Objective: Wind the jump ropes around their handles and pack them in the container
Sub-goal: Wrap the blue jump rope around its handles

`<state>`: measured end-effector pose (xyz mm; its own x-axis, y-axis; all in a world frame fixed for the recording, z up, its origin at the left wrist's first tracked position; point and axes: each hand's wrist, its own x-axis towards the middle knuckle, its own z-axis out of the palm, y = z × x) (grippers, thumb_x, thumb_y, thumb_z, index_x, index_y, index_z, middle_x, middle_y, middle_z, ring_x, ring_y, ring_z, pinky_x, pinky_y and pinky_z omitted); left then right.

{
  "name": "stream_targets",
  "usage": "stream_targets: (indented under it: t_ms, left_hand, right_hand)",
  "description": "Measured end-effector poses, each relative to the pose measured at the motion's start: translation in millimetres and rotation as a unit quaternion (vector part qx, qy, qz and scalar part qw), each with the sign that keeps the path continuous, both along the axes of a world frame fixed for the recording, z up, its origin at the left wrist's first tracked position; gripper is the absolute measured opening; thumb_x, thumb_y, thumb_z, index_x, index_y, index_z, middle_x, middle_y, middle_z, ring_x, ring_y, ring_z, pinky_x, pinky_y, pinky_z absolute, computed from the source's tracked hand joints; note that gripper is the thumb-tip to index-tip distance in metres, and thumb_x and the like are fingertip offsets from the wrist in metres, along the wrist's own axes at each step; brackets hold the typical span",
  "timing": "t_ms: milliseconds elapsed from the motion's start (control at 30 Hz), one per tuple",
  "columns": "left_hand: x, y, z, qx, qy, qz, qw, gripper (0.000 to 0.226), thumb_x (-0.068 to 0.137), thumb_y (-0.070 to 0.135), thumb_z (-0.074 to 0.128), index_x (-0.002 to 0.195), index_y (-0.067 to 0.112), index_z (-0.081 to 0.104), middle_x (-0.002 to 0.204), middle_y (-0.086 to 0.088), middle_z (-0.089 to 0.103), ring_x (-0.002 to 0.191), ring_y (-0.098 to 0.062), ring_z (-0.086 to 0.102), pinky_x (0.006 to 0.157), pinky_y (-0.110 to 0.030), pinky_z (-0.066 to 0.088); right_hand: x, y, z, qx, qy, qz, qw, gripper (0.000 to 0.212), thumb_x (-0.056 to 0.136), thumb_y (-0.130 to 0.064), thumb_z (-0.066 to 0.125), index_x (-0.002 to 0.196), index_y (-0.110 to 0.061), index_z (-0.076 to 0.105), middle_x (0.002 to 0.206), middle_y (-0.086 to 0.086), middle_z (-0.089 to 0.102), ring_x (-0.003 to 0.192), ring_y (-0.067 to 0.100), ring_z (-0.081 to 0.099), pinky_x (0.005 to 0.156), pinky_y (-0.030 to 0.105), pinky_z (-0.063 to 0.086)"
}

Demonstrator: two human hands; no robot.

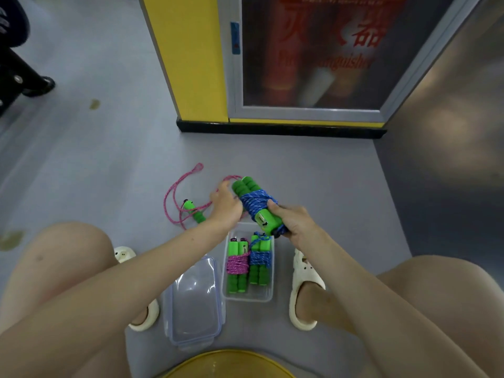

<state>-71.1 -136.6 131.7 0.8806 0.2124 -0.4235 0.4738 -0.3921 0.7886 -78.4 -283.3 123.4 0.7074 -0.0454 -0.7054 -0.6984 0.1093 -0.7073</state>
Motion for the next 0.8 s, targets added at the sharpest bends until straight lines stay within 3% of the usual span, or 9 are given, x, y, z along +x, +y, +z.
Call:
stream_targets:
  t_ms: [67, 100, 167, 233, 333, 500, 567, 667, 800]
  left_hand:
    - [8, 0, -6, -0.102, 0.108, 0.028, 0.989, 0.055, 0.098, 0.038, 0.046, 0.145, 0.014, 0.031, 0.14, -0.01, 0.042, 0.119, -0.03, 0.05, 0.089, -0.039, 0.046]
    - [9, 0, -8, -0.154, 0.142, 0.019, 0.978, 0.054, 0.098, 0.045, 0.045, 0.139, 0.012, 0.039, 0.127, -0.009, 0.053, 0.106, -0.027, 0.057, 0.079, -0.037, 0.048]
    - [11, 3, -17, -0.222, 0.173, 0.0, 0.959, 0.041, 0.096, 0.039, 0.053, 0.125, 0.01, 0.052, 0.102, -0.009, 0.064, 0.083, -0.022, 0.062, 0.07, -0.035, 0.051]
    - [13, 8, -29, -0.226, 0.171, -0.019, 0.959, 0.03, 0.094, 0.026, 0.06, 0.12, 0.012, 0.054, 0.099, -0.008, 0.066, 0.08, -0.021, 0.063, 0.075, -0.039, 0.053]
    - [11, 16, -50, -0.198, 0.191, -0.038, 0.961, 0.034, 0.091, 0.015, 0.063, 0.124, 0.01, 0.054, 0.105, -0.009, 0.066, 0.087, -0.023, 0.062, 0.079, -0.04, 0.052]
    - [0, 23, -82, -0.136, 0.227, -0.033, 0.964, 0.02, 0.09, 0.002, 0.06, 0.104, 0.015, 0.053, 0.102, -0.009, 0.062, 0.083, -0.022, 0.059, 0.065, -0.031, 0.049]
    - [0, 19, -97, -0.139, 0.222, -0.027, 0.965, 0.02, 0.09, -0.002, 0.058, 0.103, 0.013, 0.054, 0.101, -0.01, 0.061, 0.086, -0.023, 0.06, 0.068, -0.032, 0.049]
    - [-3, 9, -127, -0.146, 0.213, -0.015, 0.966, 0.035, 0.087, -0.004, 0.06, 0.12, 0.003, 0.049, 0.111, -0.015, 0.063, 0.098, -0.026, 0.061, 0.083, -0.037, 0.052]
    - [-20, -6, -169, -0.109, 0.239, -0.039, 0.964, 0.042, 0.087, 0.004, 0.063, 0.125, 0.003, 0.045, 0.118, -0.01, 0.06, 0.105, -0.025, 0.058, 0.097, -0.038, 0.047]
  right_hand:
    - [-1, -1, -10, -0.013, -0.014, -0.005, 1.0, 0.03, 0.085, -0.021, 0.07, 0.106, -0.001, 0.064, 0.088, 0.009, 0.067, 0.064, 0.014, 0.063, 0.049, 0.02, 0.051]
    - [-2, 0, -13, -0.024, -0.019, 0.008, 1.0, 0.03, 0.084, -0.02, 0.07, 0.107, -0.002, 0.062, 0.093, 0.01, 0.068, 0.068, 0.014, 0.064, 0.051, 0.019, 0.05]
    - [0, 2, -20, -0.047, -0.016, 0.053, 0.997, 0.043, 0.081, -0.017, 0.074, 0.118, 0.001, 0.06, 0.106, 0.014, 0.068, 0.082, 0.02, 0.066, 0.061, 0.022, 0.05]
    - [1, 4, -29, -0.06, 0.006, 0.108, 0.992, 0.043, 0.081, -0.015, 0.073, 0.119, 0.001, 0.059, 0.109, 0.013, 0.067, 0.091, 0.021, 0.065, 0.071, 0.021, 0.05]
    - [0, 7, -43, -0.075, 0.028, 0.158, 0.984, 0.019, 0.09, -0.011, 0.063, 0.106, -0.002, 0.063, 0.095, 0.007, 0.062, 0.072, 0.01, 0.057, 0.052, 0.005, 0.043]
    - [-2, 20, -79, -0.111, 0.062, 0.17, 0.977, 0.016, 0.093, -0.013, 0.055, 0.1, -0.003, 0.065, 0.098, 0.017, 0.063, 0.075, 0.017, 0.055, 0.054, 0.022, 0.034]
    - [-6, 21, -97, -0.137, 0.066, 0.161, 0.975, 0.017, 0.092, -0.007, 0.055, 0.099, 0.005, 0.065, 0.093, 0.02, 0.062, 0.068, 0.018, 0.053, 0.047, 0.017, 0.038]
    - [-15, 13, -123, -0.195, 0.071, 0.159, 0.965, 0.025, 0.087, -0.005, 0.057, 0.102, 0.014, 0.064, 0.081, 0.022, 0.061, 0.073, 0.02, 0.053, 0.063, 0.025, 0.044]
    - [-28, 1, -162, -0.203, 0.124, 0.13, 0.962, 0.022, 0.085, -0.007, 0.059, 0.102, -0.002, 0.071, 0.081, 0.014, 0.064, 0.078, 0.024, 0.058, 0.074, 0.035, 0.047]
